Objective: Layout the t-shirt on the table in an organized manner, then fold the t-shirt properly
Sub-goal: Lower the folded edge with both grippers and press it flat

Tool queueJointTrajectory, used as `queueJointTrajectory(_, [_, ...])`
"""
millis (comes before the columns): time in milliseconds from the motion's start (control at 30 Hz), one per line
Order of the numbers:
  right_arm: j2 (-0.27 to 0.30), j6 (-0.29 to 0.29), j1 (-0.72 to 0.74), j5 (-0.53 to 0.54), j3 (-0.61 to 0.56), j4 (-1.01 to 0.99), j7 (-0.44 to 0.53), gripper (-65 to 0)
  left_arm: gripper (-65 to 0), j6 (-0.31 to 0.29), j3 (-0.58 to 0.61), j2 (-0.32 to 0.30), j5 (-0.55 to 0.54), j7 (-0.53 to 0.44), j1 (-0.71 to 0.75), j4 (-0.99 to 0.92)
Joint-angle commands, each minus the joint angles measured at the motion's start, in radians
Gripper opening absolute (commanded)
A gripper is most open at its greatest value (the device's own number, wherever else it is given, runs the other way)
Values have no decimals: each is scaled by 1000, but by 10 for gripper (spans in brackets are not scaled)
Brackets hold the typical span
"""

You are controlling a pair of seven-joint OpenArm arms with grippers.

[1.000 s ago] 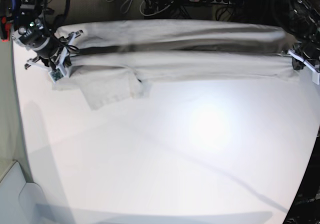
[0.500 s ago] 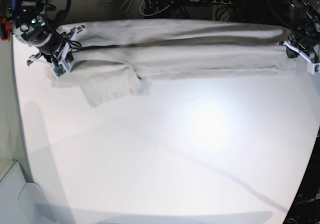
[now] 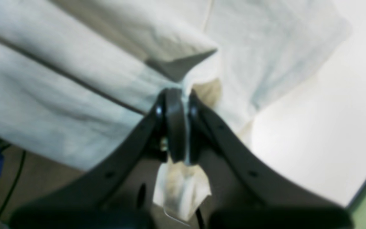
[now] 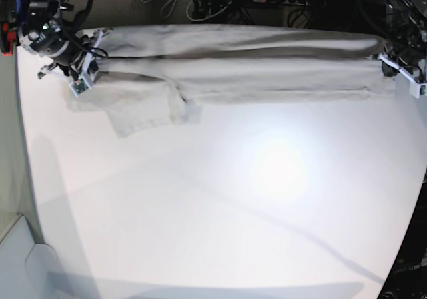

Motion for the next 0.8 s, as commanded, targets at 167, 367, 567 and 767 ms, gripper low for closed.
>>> queueJointTrajectory(167, [29,-1,-4,4,6,12,11,-585,-645,2,-4,-13,-10,-7,1,14])
queueJointTrajectory(367, [32,-1,-4,4,6,13,11,-401,-595,2,-3,-18,-10,-4,1,14])
queueJointTrajectory(567, [29,-1,1,4,6,13,11,-381,-282,2,-4,-18,-10,-4,2,14])
queueJointTrajectory(767, [32,-1,3,4,7,16,11,-381,-200,2,-4,-17,-10,-4,2,14])
